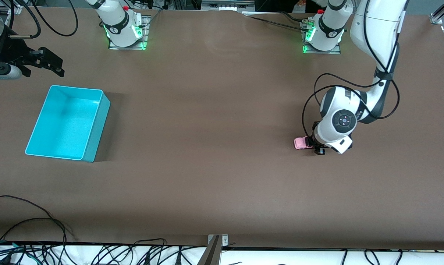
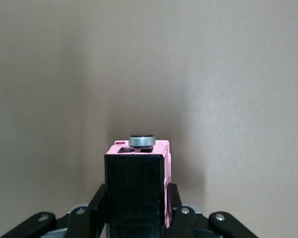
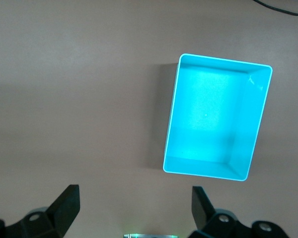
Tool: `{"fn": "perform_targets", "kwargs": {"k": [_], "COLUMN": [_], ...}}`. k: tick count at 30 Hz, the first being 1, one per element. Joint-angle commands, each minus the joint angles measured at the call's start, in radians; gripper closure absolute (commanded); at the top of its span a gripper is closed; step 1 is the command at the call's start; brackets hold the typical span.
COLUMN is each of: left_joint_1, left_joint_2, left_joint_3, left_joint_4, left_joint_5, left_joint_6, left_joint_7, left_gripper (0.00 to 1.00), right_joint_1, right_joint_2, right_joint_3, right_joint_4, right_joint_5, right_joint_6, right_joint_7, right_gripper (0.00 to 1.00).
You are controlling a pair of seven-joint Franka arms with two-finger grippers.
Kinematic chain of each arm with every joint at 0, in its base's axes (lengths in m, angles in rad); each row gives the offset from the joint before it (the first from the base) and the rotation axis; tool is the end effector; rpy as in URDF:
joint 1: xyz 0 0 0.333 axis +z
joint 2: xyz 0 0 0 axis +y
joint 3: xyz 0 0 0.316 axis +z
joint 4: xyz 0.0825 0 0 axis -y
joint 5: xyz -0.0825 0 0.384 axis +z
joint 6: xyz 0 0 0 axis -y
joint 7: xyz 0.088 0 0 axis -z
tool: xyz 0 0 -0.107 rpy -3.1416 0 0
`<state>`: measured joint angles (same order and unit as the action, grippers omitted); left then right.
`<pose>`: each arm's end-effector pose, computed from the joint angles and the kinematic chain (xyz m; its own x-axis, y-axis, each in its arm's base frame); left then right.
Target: Wind and store pink jeep toy
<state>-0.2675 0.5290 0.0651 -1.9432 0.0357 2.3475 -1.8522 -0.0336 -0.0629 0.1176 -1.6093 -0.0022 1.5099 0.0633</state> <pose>0.5953 -0.1226 0.1978 -0.0408 0.9953 0.0874 0.9933 0.0499 -0.1043 0.5265 0.0462 0.6350 0.9991 0.0200 -0.0362 0.0205 -0.9997 0.0119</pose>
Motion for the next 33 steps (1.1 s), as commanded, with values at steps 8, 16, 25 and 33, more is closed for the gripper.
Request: {"fn": "perform_targets", "kwargs": {"k": [8, 16, 25, 33], "left_joint_1": [0.135, 0.206, 0.286, 0.338], "left_joint_2": [0.003, 0.019, 0.037, 0.054], "left_joint_3": [0.001, 0.001, 0.001, -0.001], "left_joint_4": [-0.019, -0.016, -0.008, -0.006], "left_joint_5": [0.087, 0.116, 0.179, 0.211], "left_joint_6": [0.027, 0.047, 0.069, 0.095], "left_joint_7": [0.122, 0.2, 0.235, 0.251], "left_gripper": [0.99, 0.99, 0.99, 0.99], "right_joint_1": [-0.005, -0.005, -0.005, -0.005], "right_joint_2": [-0.005, -0.005, -0.005, -0.006], "right_joint_3": [0.004, 0.004, 0.004, 0.004], "right_joint_4": [0.005, 0.005, 0.005, 0.005], "right_joint_5": [0.004, 0.004, 0.004, 0.004], "right_joint_6": [-0.011, -0.011, -0.013, -0.013], "right_joint_7": [0.0, 0.0, 0.0, 0.0], "right_gripper": [0.0, 0.0, 0.0, 0.0]}}
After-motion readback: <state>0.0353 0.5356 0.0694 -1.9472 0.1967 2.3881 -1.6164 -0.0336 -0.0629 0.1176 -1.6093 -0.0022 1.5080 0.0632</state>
